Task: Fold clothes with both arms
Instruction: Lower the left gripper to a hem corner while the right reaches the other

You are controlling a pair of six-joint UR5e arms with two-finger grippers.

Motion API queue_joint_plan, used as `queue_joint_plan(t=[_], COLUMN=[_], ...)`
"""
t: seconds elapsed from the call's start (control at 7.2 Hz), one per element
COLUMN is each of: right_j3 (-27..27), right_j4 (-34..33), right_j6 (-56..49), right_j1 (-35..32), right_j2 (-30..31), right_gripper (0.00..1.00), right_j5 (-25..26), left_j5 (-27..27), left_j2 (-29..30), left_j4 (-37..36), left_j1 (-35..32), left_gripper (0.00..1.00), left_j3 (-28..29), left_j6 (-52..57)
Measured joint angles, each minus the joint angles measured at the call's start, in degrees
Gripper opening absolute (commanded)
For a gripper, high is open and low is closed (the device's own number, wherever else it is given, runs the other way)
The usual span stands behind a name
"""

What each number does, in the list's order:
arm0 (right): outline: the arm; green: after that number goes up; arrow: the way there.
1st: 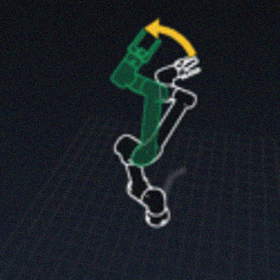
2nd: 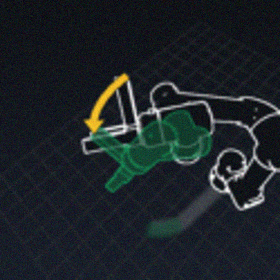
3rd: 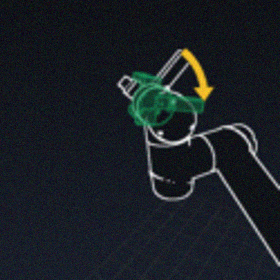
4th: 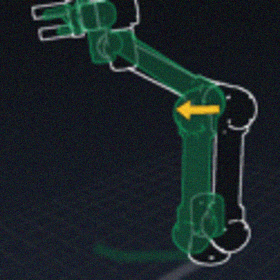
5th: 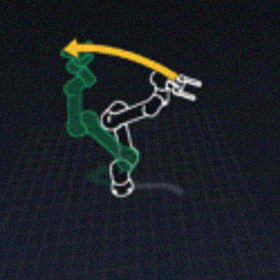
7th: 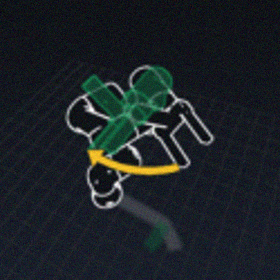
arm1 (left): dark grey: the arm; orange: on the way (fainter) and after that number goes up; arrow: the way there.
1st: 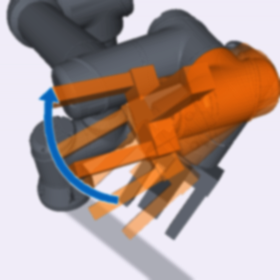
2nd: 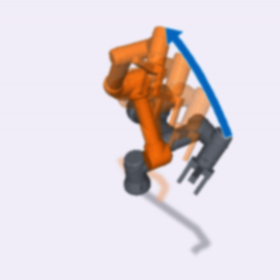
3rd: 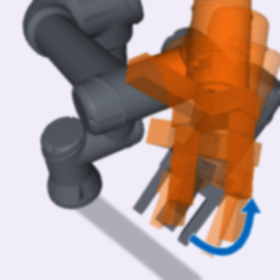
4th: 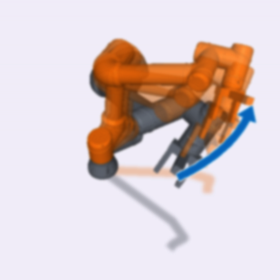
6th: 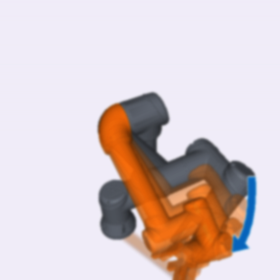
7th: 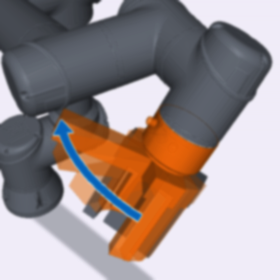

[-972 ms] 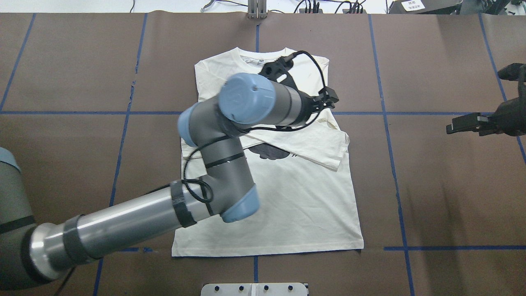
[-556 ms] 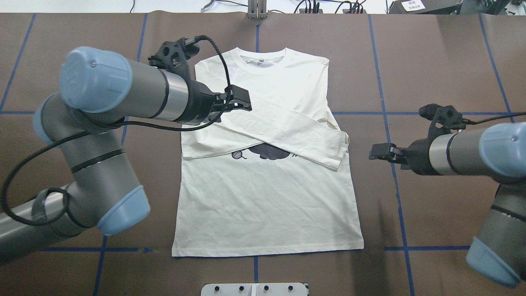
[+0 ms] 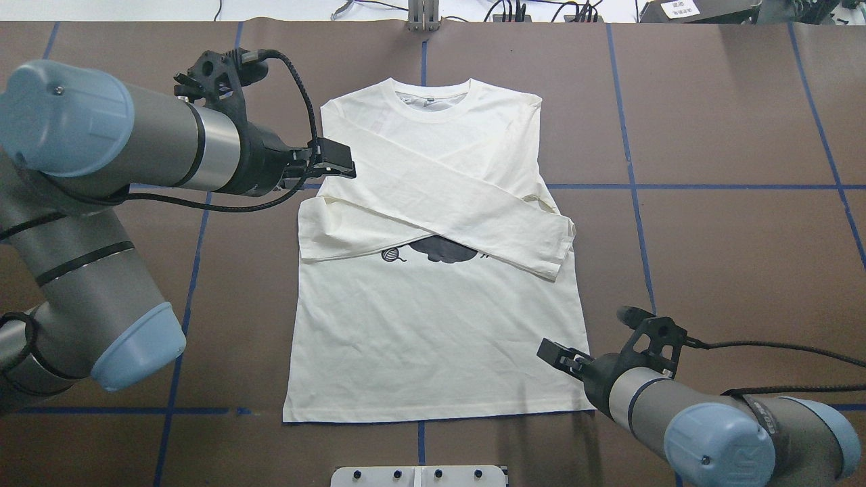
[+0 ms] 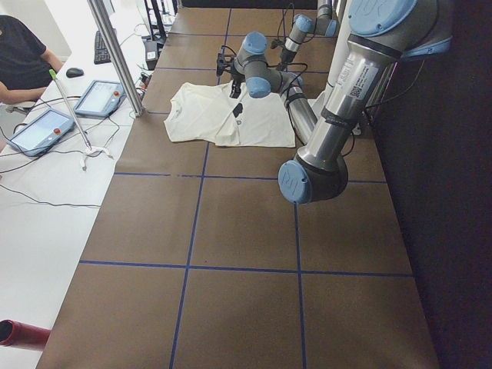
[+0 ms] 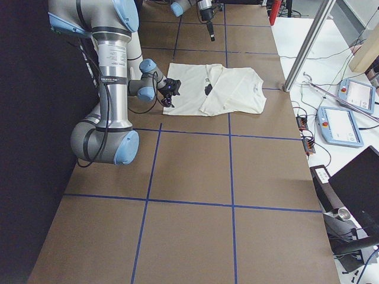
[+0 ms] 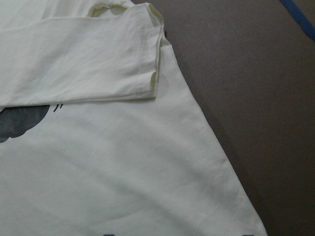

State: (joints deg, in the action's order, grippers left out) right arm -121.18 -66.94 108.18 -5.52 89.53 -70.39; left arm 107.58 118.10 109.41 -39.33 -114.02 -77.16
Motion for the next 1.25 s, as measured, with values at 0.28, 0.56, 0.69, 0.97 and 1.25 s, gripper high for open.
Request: queue_joint_plan(t=[0.28,0.56,0.69,0.97,1.25], right_j3=[0.6,0.5,0.4,0.3,0.3], right_j4=[-1.9,-5.1,-6.6,-7.6,-7.7], right_j6=[1.8,3.7,4.2,4.6,4.7], right_j1=[1.5,2.2,2.4,2.8,3.4], right_j2=[0.2,0.7,0.8,0.9,1.5], right_gripper=[0.85,0.73,0.61,0.39,0.21], right_j5=[1.3,-0.4,-1.9,-3.9,-4.6], left_j5=[0.0,0.0,0.0,0.0,0.0], left_j2=[0.0,0.0,0.0,0.0,0.0], left_j4=[-0.1,-0.1,-0.1,0.0,0.3], left_j1=[0.2,0.3,0.3,0.4,0.4], left_gripper=[0.86,0.87,0.87,0.87,0.87], left_j3=[0.0,0.2,0.4,0.6,0.7], left_j6=[-0.5,-0.7,-0.7,-0.8,-1.4])
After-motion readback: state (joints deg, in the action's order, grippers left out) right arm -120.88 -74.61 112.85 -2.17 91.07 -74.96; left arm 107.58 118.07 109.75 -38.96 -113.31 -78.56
